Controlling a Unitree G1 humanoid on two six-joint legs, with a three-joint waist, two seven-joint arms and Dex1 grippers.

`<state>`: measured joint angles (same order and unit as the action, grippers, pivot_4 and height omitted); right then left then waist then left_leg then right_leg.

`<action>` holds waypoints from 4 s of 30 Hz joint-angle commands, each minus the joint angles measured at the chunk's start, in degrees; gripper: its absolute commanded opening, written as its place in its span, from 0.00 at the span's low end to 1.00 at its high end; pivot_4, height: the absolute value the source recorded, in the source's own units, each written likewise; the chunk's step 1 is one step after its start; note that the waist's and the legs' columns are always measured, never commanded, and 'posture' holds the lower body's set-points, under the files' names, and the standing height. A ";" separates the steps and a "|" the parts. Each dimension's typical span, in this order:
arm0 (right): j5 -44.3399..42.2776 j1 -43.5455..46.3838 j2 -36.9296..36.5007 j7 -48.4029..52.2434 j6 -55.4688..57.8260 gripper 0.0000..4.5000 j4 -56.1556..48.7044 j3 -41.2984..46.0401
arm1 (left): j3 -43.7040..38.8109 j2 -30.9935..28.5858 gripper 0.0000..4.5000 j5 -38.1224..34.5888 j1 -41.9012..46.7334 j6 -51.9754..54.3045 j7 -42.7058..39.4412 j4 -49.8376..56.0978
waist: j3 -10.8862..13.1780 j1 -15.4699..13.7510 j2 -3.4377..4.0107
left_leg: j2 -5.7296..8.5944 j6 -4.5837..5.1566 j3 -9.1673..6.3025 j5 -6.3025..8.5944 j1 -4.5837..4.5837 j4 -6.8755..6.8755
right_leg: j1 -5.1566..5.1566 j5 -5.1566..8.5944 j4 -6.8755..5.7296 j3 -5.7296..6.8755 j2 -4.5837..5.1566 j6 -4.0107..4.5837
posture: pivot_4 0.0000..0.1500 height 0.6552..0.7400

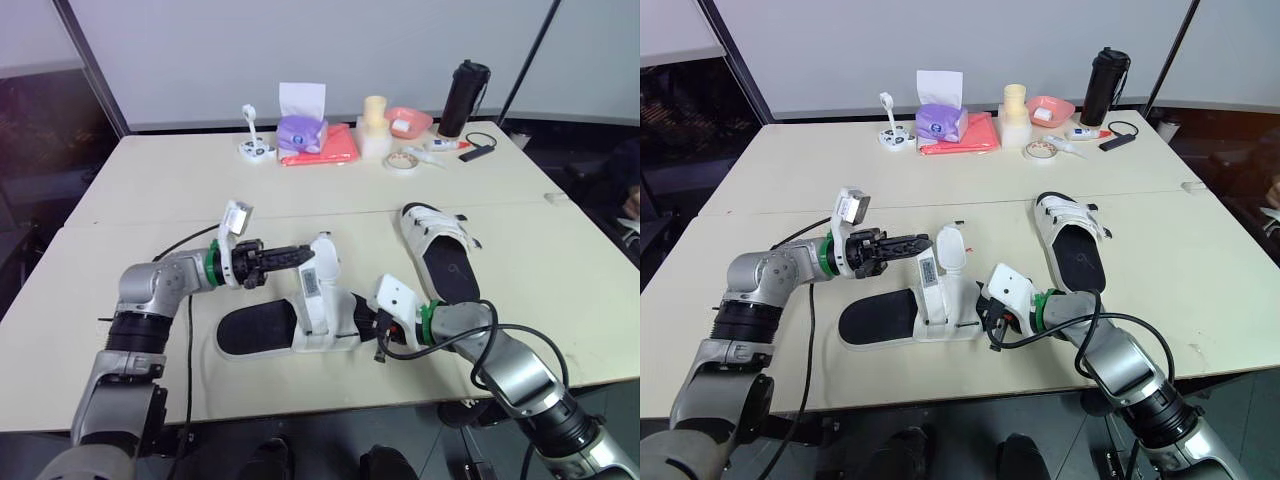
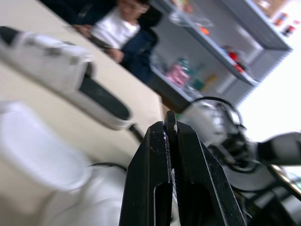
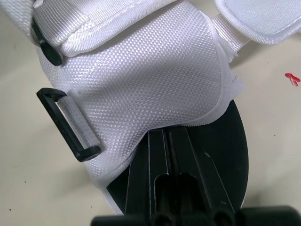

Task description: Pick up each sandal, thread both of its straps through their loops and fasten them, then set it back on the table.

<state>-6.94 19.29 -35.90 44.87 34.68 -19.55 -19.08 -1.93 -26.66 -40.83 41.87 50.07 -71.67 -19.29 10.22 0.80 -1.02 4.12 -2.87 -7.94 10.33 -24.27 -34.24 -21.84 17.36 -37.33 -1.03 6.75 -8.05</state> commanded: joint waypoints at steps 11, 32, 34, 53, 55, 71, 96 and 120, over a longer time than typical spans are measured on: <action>1.24 -2.15 -1.35 1.18 2.00 0.00 0.47 -2.20 | 3.45 -0.17 0.02 7.26 8.93 -7.42 -8.37 -12.85 | 0.00 -0.06 0.00 | 0.02 0.00 0.05 0.00 0.00 0.00 | 0.01 0.00 0.00 0.02 -0.01 -0.01 | 1.00 0.93; 1.26 -2.81 -2.27 1.24 2.25 0.00 -0.80 -2.36 | 4.42 3.43 0.02 19.44 8.76 -20.44 -8.36 -32.27 | -0.01 -0.01 -0.03 | 0.02 0.00 0.05 0.00 -0.01 0.00 | 0.02 0.02 0.00 0.06 0.00 -0.04 | 1.00 0.93; 1.31 -2.64 -2.22 1.27 2.19 0.00 -0.68 -2.39 | 4.85 3.86 0.02 20.34 8.09 -20.82 -7.83 -32.89 | -0.02 0.01 -0.04 | 0.03 0.00 0.06 0.00 -0.01 0.00 | 0.02 0.02 -0.01 0.06 0.00 -0.04 | 1.00 0.93; 1.80 -2.40 -1.28 1.07 2.25 0.00 -0.45 -2.81 | 5.73 5.49 0.92 26.51 4.14 -28.88 -1.56 -29.12 | -0.10 -0.13 -0.10 | 0.02 0.00 0.04 0.01 0.32 0.00 | 0.37 0.02 0.03 0.08 0.00 -0.04 | 1.00 0.93; 1.84 -2.27 -1.06 1.06 2.14 0.00 -0.22 -2.83 | 4.82 5.36 0.92 27.09 4.83 -30.71 0.19 -30.03 | -0.11 -0.14 -0.11 | 0.02 0.00 0.02 0.01 0.36 0.00 | 0.42 0.02 0.04 0.09 0.00 -0.05 | 1.00 0.93; 1.14 -0.80 -0.77 1.65 2.35 0.00 -0.08 -1.17 | 1.82 -4.38 0.92 15.76 -0.19 -9.15 -8.26 -5.33 | -0.10 0.24 -0.12 | -0.02 0.00 0.00 0.01 0.38 0.06 | 0.41 0.04 0.03 0.09 -0.01 -0.05 | 1.00 0.93; 1.99 -0.06 0.23 1.50 2.20 0.00 0.46 -0.96 | -6.98 17.27 0.92 12.39 15.13 -14.10 14.77 -30.34 | -0.07 -0.01 -0.16 | 0.03 0.00 0.00 0.01 0.39 0.02 | 0.41 0.05 0.03 0.10 0.00 -0.08 | 1.00 0.93; 1.85 -0.91 0.81 0.35 2.49 0.00 0.03 -1.50 | -13.12 17.85 0.72 8.30 21.86 -8.72 15.32 -28.71 | -0.06 0.10 -0.18 | 0.04 -0.01 0.00 0.01 0.38 0.03 | 0.40 0.06 0.03 0.11 0.00 -0.11 | 1.00 0.93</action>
<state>-5.77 19.40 -35.01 45.26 36.08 -20.13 -19.47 -15.22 -8.23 -31.70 61.57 41.10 -54.94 -50.77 10.17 0.89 -1.20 4.16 -2.87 -7.94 10.34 -23.88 -34.21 -21.43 17.42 -37.30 -0.92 6.74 -8.15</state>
